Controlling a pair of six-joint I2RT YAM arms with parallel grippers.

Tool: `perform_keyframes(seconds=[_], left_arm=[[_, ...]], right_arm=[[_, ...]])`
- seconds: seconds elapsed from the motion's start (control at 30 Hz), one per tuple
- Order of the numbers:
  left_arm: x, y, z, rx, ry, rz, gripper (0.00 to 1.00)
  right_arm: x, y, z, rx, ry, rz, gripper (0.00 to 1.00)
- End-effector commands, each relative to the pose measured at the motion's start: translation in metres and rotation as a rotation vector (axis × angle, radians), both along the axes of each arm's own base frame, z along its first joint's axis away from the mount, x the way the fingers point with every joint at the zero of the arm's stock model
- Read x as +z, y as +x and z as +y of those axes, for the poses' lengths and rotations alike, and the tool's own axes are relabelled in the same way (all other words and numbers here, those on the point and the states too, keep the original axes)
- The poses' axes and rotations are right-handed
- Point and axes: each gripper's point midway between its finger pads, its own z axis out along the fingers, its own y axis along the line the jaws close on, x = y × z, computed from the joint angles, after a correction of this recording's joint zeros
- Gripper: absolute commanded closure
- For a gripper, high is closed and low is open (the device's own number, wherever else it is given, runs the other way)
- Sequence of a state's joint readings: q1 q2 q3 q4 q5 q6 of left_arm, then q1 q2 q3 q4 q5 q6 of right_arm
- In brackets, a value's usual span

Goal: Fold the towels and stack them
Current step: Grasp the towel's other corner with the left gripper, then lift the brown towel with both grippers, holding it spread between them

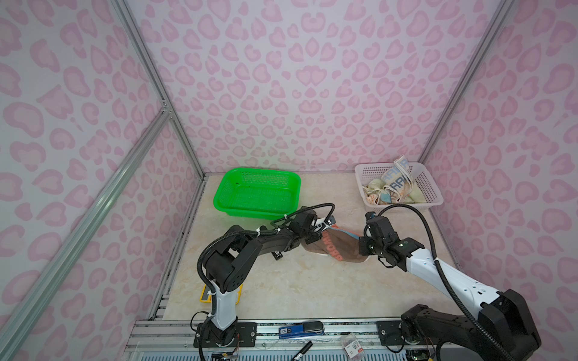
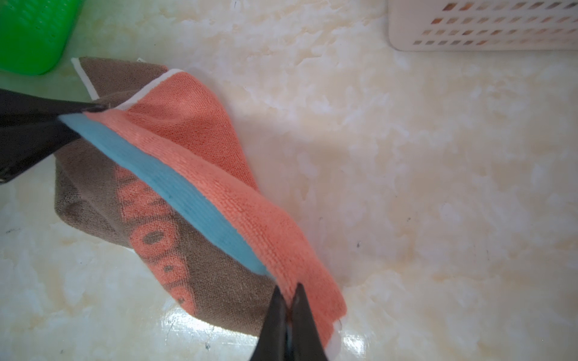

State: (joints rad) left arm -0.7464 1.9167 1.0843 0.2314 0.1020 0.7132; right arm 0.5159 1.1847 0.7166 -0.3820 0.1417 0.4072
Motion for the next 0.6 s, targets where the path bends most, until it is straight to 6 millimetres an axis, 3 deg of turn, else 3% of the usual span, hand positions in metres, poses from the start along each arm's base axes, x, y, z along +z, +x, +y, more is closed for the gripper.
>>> perform_keyframes(seconds=[0.0, 0.13, 0.37, 0.53, 0.57], left_arm=[[0.008, 0.004, -0.002, 0.019, -0.027, -0.008, 0.97], [0.028, 0.009, -0.001, 0.066, -0.074, -0.027, 0.97], [0.096, 0.046, 0.018, 0.359, -0.133, -0.05, 0.97], [0.13, 0.051, 0.027, 0.465, -0.136, -0.001, 0.97], [0.152, 0.053, 0.026, 0.473, -0.174, -0.018, 0.97]], right_arm=[[0.004, 0.006, 0.001, -0.002, 0.007, -0.023, 1.0], [0.013, 0.016, 0.0, -0.014, 0.005, -0.069, 1.0], [0.044, 0.038, 0.003, 0.009, -0.008, -0.147, 1.0], [0.081, 0.06, 0.006, 0.031, -0.008, -0.22, 1.0], [0.092, 0.065, 0.007, 0.031, -0.006, -0.241, 1.0]])
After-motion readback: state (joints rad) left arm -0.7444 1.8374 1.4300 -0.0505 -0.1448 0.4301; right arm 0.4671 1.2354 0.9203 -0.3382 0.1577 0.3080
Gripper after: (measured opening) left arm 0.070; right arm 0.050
